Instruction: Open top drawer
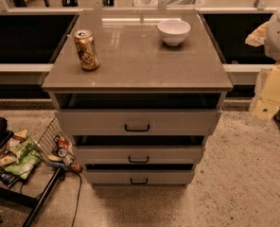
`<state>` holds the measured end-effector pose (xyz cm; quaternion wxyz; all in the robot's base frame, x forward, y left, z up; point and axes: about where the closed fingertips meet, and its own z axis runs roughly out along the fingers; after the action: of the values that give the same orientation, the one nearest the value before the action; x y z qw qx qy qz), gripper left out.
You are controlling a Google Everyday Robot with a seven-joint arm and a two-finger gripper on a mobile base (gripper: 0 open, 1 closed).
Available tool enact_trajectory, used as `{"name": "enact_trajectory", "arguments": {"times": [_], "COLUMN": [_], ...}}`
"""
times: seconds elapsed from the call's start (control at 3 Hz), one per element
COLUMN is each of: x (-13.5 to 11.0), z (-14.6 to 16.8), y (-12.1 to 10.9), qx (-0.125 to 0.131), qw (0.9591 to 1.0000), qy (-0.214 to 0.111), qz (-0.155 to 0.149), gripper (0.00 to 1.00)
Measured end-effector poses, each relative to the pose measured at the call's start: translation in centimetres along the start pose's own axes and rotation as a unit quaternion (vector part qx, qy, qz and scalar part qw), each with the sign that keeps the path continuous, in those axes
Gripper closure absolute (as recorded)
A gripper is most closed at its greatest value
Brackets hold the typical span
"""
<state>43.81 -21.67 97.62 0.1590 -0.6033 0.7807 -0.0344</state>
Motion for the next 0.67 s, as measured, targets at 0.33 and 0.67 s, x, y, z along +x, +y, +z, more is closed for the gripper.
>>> {"name": "enact_trajectory", "arguments": {"times": [0.33,0.67], "x": [0.0,-0.18], "z": [0.0,-0.66], "y": [0.0,-0.09], "qx": [0.0,0.009], "qw": [1.0,0.9999], "qy": [0.0,0.005], "qz": [0.0,-0.002], "gripper": [0.0,0.0]}}
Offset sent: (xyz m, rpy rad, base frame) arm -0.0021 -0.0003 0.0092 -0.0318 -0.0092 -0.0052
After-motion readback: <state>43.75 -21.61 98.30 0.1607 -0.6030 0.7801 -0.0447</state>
